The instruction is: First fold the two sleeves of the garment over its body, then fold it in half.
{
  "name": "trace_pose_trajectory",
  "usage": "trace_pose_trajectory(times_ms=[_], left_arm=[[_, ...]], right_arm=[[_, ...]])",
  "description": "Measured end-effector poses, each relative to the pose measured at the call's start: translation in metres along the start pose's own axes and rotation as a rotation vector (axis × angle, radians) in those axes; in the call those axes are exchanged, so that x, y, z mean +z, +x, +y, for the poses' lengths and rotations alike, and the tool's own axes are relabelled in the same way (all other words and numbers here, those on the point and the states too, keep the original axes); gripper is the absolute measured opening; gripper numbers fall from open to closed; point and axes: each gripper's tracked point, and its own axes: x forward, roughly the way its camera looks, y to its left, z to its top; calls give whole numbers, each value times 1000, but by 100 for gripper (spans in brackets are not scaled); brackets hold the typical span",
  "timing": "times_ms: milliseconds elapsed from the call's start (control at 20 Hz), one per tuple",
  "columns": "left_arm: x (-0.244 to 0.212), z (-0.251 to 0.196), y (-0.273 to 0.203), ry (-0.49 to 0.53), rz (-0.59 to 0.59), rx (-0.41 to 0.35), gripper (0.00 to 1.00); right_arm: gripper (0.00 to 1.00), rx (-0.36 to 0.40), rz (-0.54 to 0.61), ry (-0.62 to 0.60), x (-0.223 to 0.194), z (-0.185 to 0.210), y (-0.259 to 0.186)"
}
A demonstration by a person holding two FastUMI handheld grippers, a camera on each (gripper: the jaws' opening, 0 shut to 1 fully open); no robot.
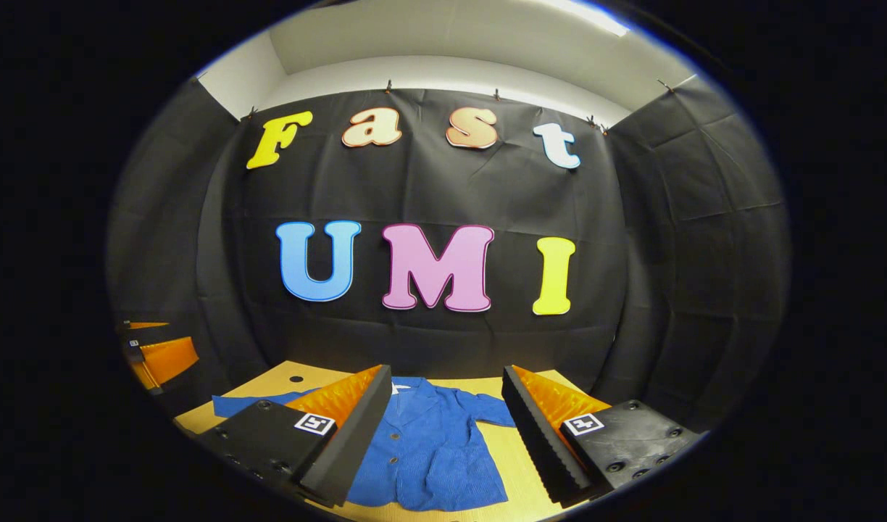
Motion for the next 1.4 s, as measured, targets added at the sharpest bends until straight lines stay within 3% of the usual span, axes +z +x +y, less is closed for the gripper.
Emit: trace_pose_trajectory(times_ms=[50,200,400,600,800,1100,1250,1400], left_arm=[[1,0,9,2,14,12,80],[15,-5,32,-25,6,28,80],[24,-9,53,16,7,62,80],[24,-28,68,44,27,64,80],[23,-45,86,33,41,97,80],[16,-91,123,36,80,63,80],[20,-116,142,58,73,31,80],[20,-138,158,66,74,-1,80]], right_arm=[[98,-1,10,1,-4,-3,11],[98,-2,44,-16,-25,-16,48],[98,-10,123,-27,-64,-43,93],[98,-33,259,-36,-114,-80,137],[97,-130,347,-49,-150,-142,169],[98,-300,546,-130,-235,-256,190],[98,-390,650,-102,-272,-303,194],[98,-470,677,-93,-289,-350,203]])
